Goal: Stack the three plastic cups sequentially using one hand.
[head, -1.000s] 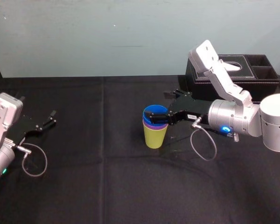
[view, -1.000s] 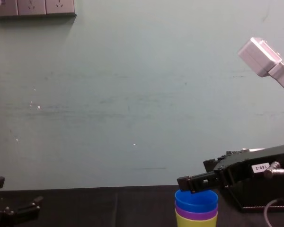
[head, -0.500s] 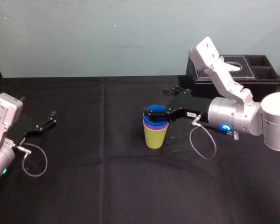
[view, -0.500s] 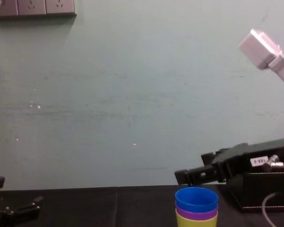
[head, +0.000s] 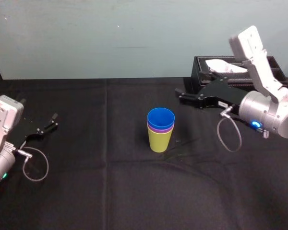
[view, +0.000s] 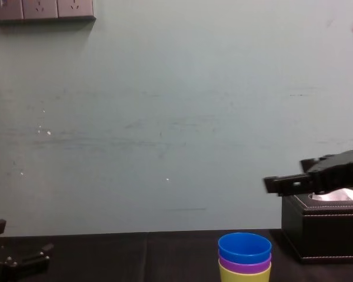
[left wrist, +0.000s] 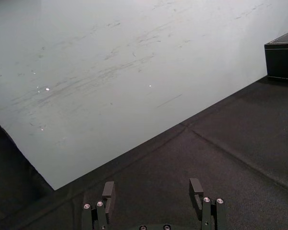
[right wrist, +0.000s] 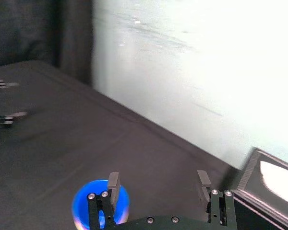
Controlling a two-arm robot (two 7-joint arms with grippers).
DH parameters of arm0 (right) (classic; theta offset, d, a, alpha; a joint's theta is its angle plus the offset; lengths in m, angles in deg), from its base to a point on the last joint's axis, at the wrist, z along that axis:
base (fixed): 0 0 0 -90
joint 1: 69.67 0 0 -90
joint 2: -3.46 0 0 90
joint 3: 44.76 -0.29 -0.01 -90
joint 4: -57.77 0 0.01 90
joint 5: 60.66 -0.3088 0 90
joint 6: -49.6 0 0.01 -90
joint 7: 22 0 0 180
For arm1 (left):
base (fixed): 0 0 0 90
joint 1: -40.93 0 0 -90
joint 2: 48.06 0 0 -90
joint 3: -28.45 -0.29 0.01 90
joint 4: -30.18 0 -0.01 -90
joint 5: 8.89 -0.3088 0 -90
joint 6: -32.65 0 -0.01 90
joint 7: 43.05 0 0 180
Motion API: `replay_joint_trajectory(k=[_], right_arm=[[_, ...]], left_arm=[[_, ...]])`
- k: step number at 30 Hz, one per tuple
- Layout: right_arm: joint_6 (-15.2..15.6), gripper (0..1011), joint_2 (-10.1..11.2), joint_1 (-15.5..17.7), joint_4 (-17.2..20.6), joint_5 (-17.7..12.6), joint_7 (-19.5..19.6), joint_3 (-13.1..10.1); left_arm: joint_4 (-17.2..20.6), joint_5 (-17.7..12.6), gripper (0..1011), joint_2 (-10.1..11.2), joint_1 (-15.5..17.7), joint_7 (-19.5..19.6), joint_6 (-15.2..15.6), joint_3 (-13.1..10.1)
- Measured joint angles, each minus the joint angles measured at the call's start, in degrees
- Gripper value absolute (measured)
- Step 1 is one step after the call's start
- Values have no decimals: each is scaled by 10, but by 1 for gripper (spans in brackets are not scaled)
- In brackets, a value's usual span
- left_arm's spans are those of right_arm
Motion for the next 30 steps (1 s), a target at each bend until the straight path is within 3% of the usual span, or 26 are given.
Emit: replay_joint_trajectory(k=[7, 11, 21, 30], right_arm=[[-26, 1003, -5, 28, -13, 32, 56, -29], [-38, 1003, -10, 38, -27, 49, 72, -34], [-59, 1003, -23, 49, -61, 82, 85, -35], [-60, 1003, -24, 49, -64, 84, 87, -35]], left_arm=[[0, 0, 1012, 0, 0, 0, 0, 0], [0, 0, 1011, 0, 0, 0, 0, 0], [0, 0, 1011, 0, 0, 0, 0, 0], [0, 0, 1011, 0, 0, 0, 0, 0]])
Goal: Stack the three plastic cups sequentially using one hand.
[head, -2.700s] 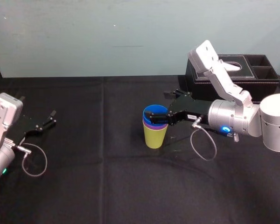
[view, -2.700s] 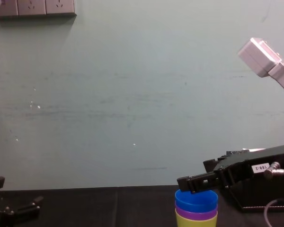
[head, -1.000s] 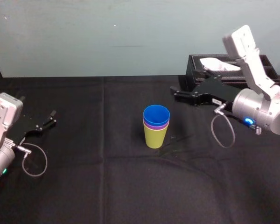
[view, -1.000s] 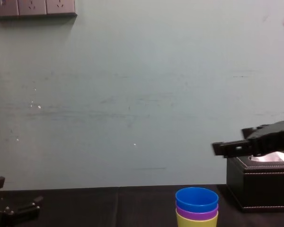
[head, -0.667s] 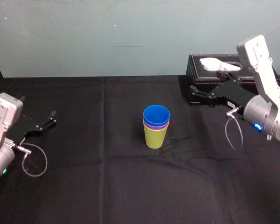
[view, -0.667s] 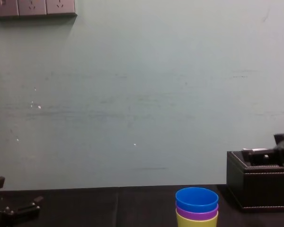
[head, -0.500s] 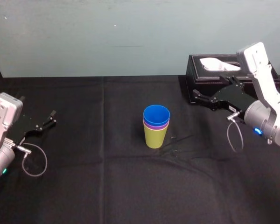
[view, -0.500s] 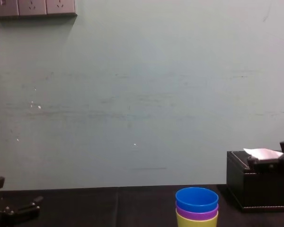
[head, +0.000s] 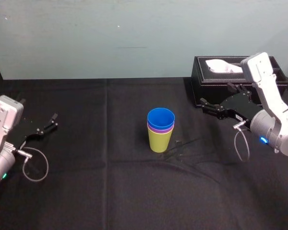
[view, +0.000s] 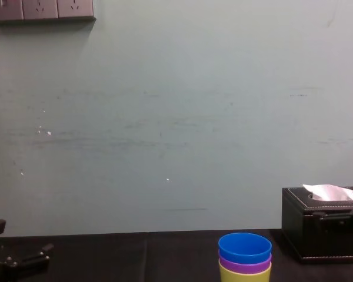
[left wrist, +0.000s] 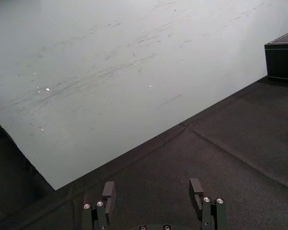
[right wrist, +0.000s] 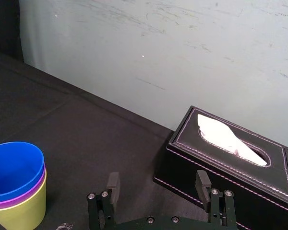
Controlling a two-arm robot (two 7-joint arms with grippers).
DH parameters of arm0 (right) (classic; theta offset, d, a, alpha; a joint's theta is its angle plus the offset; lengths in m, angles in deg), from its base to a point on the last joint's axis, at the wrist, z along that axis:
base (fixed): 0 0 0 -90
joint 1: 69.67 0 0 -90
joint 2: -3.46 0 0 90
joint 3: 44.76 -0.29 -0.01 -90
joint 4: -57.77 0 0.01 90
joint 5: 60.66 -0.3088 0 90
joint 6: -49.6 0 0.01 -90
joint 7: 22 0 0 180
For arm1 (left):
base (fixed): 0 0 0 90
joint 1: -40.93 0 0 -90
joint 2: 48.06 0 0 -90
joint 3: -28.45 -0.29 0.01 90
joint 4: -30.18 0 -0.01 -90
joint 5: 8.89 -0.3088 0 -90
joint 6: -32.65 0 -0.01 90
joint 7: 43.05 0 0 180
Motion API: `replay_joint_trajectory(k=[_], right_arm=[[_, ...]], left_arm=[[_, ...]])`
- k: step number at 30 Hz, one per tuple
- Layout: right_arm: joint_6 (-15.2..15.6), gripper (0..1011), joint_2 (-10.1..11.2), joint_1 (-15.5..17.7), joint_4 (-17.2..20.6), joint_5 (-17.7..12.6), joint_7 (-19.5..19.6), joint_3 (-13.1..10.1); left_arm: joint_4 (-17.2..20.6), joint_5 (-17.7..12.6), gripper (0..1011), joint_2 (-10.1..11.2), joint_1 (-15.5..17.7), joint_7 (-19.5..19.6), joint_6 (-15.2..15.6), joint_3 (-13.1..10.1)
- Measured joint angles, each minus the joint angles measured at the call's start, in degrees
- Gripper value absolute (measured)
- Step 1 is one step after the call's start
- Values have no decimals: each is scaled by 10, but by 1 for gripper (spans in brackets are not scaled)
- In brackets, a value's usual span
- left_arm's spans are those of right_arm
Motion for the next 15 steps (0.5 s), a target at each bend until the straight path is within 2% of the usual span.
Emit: replay_joint_trajectory(k=[15], right_arm=[[1, 1003, 1, -1, 3, -2, -1, 1]], left_arm=[[0, 0, 1011, 0, 0, 0, 0, 0]])
